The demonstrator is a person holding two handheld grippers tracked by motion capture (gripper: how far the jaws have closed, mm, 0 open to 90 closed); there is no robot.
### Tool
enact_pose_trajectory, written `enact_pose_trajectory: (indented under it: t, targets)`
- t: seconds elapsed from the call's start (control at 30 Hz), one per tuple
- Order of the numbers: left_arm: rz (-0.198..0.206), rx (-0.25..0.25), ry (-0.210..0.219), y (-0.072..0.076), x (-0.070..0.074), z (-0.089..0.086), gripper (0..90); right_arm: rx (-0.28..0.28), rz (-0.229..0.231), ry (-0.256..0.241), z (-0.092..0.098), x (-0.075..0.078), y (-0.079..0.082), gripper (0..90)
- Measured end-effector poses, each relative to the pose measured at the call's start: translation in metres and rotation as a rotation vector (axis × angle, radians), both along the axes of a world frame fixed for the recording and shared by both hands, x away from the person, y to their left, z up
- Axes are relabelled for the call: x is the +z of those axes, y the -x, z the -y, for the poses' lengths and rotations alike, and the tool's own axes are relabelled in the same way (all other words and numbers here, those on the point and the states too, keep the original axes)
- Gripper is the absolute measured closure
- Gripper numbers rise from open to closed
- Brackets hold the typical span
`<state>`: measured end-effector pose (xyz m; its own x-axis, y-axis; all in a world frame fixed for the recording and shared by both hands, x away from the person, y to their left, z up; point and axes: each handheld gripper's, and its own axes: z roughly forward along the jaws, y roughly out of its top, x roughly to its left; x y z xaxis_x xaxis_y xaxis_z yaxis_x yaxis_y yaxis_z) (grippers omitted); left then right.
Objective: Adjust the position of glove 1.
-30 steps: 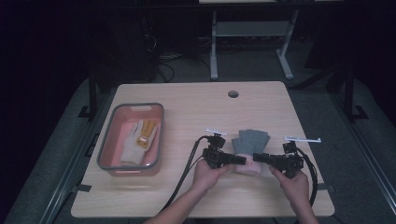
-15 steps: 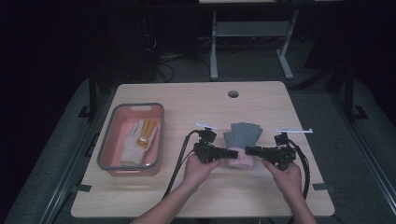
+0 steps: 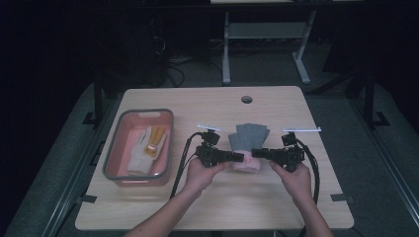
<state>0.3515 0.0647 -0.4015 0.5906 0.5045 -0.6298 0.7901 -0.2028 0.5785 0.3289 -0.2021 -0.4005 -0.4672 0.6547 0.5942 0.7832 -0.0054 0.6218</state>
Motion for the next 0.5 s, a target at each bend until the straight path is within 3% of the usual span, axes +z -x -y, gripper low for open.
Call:
enact_pose_trajectory:
  t: [0.5]
  targets:
    - [0.009, 0.03, 0.006, -0.009, 0.009, -0.028, 65.9, 0.047, -0.012, 0.002, -0.027, 0.012, -0.02, 70.9]
